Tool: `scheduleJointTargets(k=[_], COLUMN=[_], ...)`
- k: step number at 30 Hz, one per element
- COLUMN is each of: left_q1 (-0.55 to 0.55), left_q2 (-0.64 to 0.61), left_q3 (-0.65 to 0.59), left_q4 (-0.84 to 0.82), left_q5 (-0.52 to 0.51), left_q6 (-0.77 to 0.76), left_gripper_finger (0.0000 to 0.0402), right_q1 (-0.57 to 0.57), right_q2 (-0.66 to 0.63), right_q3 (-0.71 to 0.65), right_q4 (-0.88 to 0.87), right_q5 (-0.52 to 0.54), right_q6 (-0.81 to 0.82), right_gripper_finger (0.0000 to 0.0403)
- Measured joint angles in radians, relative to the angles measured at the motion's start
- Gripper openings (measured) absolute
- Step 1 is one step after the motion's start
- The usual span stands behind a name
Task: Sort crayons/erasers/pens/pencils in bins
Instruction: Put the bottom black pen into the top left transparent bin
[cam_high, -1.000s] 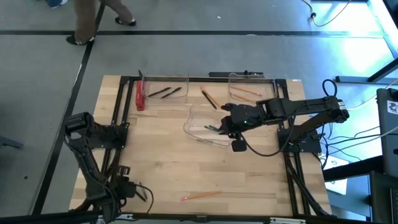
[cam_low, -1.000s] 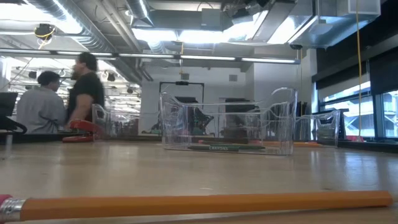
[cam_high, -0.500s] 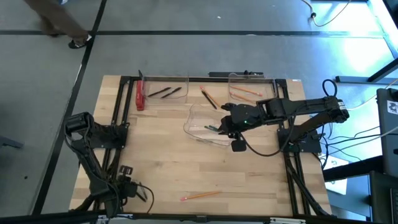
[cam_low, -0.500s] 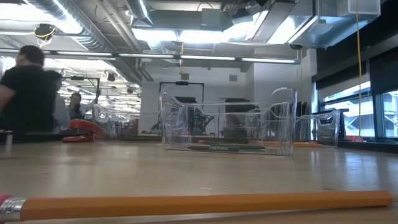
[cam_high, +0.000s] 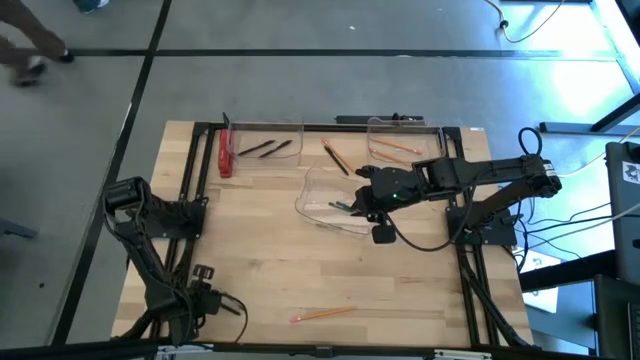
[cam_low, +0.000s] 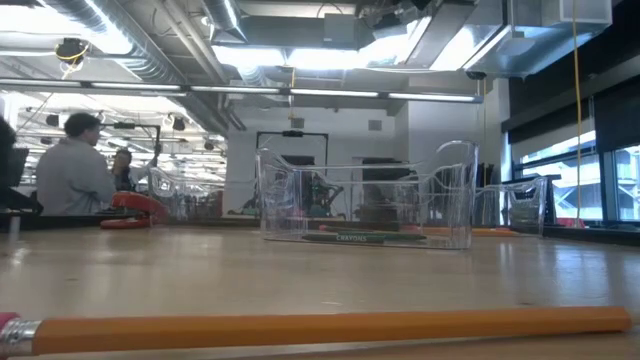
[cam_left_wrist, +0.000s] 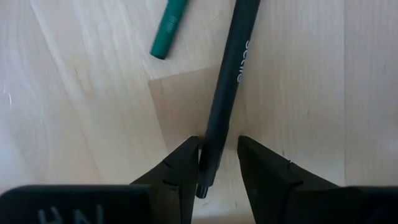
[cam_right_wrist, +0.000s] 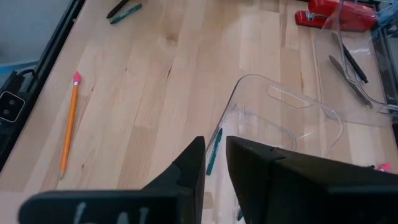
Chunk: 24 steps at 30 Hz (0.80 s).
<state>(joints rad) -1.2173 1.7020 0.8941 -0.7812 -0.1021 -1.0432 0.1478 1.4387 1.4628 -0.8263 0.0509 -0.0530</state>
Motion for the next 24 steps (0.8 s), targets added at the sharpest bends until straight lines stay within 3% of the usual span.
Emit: scheduleJointTargets(k=[15,24], left_q1=[0.0,-0.001], left_q2=[0.003,0.004], left_q3=[-0.001,-0.001], left_q4=[0.008,0.015], left_q5=[0.011,0.014], left_q6=[-0.183,-0.185], left_gripper_finger=[0.0107,0.0049], right_q1=[0.0,0.0], right_q2=[0.0,0.0], right_q3=[-0.001,-0.001], right_q4=[0.0,0.0], right_q5=[0.0,0.0], right_q6=[0.028,0.027], right_gripper_finger=[0.0069,0.0069])
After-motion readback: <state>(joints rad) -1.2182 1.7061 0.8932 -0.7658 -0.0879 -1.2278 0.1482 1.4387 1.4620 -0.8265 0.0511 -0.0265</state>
